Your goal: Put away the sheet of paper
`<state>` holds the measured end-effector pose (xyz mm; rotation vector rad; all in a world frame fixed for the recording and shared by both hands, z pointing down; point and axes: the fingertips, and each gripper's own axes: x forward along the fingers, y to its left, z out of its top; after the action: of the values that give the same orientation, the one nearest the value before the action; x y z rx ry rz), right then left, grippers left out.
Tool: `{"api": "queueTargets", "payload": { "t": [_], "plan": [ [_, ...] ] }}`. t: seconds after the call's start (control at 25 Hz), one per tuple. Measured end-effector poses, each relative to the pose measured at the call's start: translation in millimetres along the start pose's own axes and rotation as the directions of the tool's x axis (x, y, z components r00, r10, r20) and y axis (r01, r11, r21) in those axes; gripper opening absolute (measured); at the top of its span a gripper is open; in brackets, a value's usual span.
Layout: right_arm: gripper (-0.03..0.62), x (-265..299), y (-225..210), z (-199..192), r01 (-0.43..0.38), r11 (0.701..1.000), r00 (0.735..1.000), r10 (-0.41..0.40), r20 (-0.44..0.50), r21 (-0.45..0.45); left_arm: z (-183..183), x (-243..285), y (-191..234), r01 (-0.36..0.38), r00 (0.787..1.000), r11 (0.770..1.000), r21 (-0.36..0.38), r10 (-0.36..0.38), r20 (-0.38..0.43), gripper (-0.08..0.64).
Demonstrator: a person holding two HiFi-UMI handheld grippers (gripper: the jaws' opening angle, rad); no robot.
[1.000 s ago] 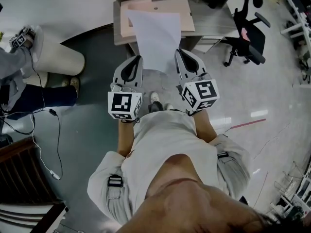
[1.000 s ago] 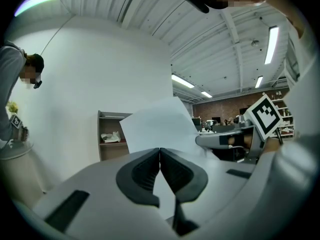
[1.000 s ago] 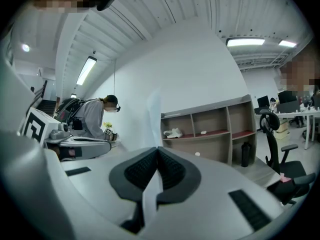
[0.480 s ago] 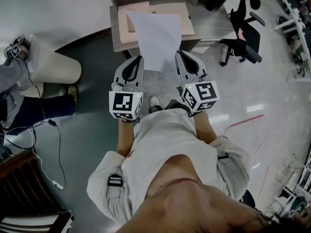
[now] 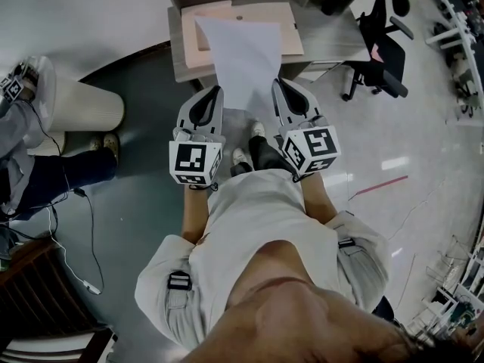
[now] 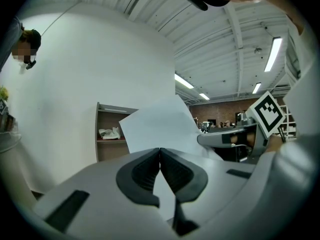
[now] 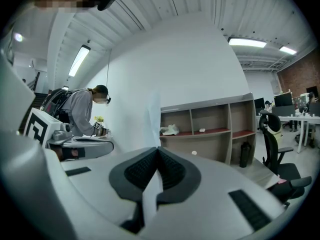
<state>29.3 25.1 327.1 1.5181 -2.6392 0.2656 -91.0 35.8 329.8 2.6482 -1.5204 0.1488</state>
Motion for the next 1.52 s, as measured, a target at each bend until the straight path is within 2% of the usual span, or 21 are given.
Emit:
{"api": "queueTargets", "payload": {
  "t": [0.92, 1.52],
  "plan": [
    [0.02, 86, -71, 34, -0.103, 0.995, 0.994, 0.103, 0.043, -0.003, 28, 97, 33, -0.089, 0.996, 0.995, 0.036, 0.089, 0.015, 0.021],
    [0.02, 102, -110, 40, -0.156, 0.988, 0.987, 0.155, 0.05, 0.003, 33, 135, 22, -0.14, 0.99, 0.989, 0.045, 0.14, 0.005, 0.021]
  ]
}}
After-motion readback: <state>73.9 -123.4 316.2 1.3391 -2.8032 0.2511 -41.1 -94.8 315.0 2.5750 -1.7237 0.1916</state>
